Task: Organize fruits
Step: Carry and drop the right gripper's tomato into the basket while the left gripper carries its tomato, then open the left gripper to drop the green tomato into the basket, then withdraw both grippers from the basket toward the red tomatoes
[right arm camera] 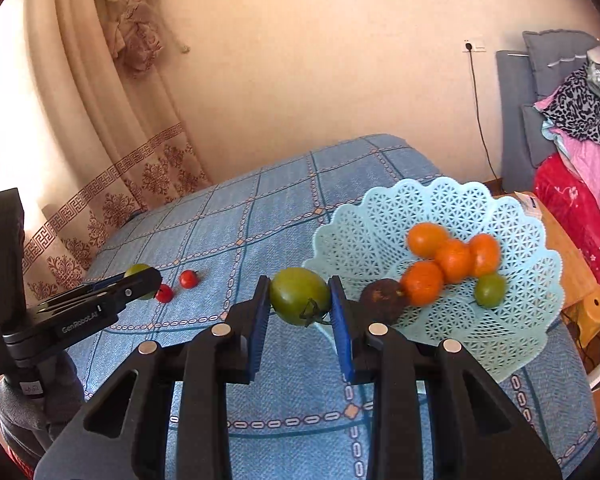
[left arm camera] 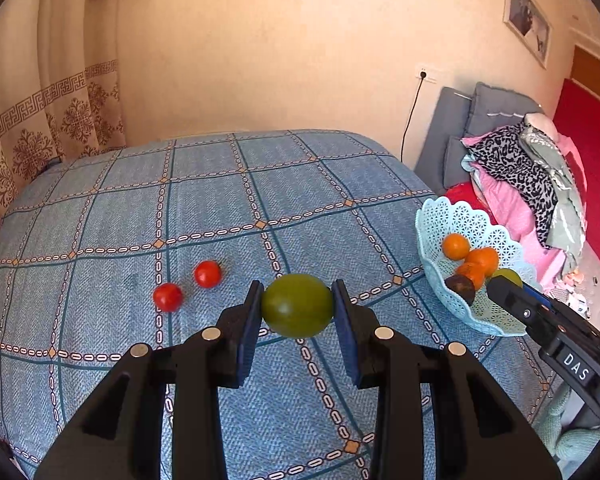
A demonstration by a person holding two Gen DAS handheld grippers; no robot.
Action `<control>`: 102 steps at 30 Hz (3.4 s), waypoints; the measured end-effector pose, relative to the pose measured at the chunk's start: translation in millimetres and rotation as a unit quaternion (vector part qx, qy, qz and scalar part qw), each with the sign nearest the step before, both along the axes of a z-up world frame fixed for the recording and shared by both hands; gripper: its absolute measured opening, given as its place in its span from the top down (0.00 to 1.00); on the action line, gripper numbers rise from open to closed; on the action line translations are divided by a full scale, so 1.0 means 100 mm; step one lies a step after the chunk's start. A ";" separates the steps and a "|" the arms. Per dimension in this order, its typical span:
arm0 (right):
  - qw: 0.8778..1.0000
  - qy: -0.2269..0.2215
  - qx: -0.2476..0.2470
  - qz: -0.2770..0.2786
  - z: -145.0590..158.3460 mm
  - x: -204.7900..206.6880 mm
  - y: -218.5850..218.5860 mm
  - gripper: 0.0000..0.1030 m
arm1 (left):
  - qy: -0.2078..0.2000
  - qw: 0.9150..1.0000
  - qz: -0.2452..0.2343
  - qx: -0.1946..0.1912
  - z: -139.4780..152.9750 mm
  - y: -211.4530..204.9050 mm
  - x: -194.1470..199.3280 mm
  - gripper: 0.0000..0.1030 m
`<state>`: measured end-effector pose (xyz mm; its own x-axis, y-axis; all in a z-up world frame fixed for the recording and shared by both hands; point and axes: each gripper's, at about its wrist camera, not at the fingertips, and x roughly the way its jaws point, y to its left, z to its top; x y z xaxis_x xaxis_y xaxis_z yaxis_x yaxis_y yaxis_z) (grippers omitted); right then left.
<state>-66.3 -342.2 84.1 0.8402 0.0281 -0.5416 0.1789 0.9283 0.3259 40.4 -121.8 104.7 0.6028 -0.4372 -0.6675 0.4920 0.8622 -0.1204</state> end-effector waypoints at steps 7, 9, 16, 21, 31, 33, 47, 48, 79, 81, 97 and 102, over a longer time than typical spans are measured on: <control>0.999 0.008 0.005 -0.053 -0.07 -0.21 -0.43 0.71 | -0.005 0.999 -0.038 0.002 0.03 -0.32 -0.13 0.66; 0.998 0.010 0.004 -0.063 -0.10 -0.25 -0.50 0.71 | -0.004 0.999 -0.050 0.003 0.03 -0.44 -0.17 0.66; 0.996 0.020 0.012 -0.089 -0.20 -0.31 -0.70 0.71 | -0.008 0.996 -0.093 0.007 0.05 -0.82 -0.32 0.66; 0.994 0.021 0.032 -0.103 -0.26 -0.35 -0.84 0.62 | -0.008 0.993 -0.117 0.013 0.02 -1.05 -0.41 0.66; 0.991 0.000 0.034 -0.133 -0.14 -0.48 -0.97 0.54 | -0.002 0.988 -0.156 0.018 -0.04 -1.41 -0.54 0.66; 0.990 -0.001 0.037 -0.139 -0.14 -0.50 -1.00 0.54 | 0.000 0.987 -0.162 0.019 -0.05 -1.46 -0.55 0.66; 0.988 -0.002 0.045 -0.150 -0.13 -0.53 -1.05 0.54 | 0.011 0.984 -0.177 0.013 -0.13 -1.58 -0.61 0.44; 0.988 -0.002 0.045 -0.149 -0.13 -0.53 -1.05 0.54 | 0.011 0.985 -0.174 0.013 -0.13 -1.57 -0.60 0.44; 0.994 -0.016 0.033 -0.107 -0.01 -0.44 -0.60 0.46 | -0.041 0.997 -0.049 0.035 0.00 -0.83 -0.30 0.31; 0.994 -0.017 0.035 -0.104 0.00 -0.43 -0.57 0.46 | -0.051 0.997 -0.029 0.048 0.00 -0.77 -0.28 0.20; 0.998 -0.016 0.016 -0.064 0.08 -0.22 -0.17 0.38 | -0.071 0.995 0.030 0.067 -0.01 -0.36 -0.17 0.19; 0.999 -0.012 0.010 -0.048 0.08 -0.12 -0.01 0.37 | -0.070 0.994 0.041 0.067 -0.03 -0.23 -0.13 0.19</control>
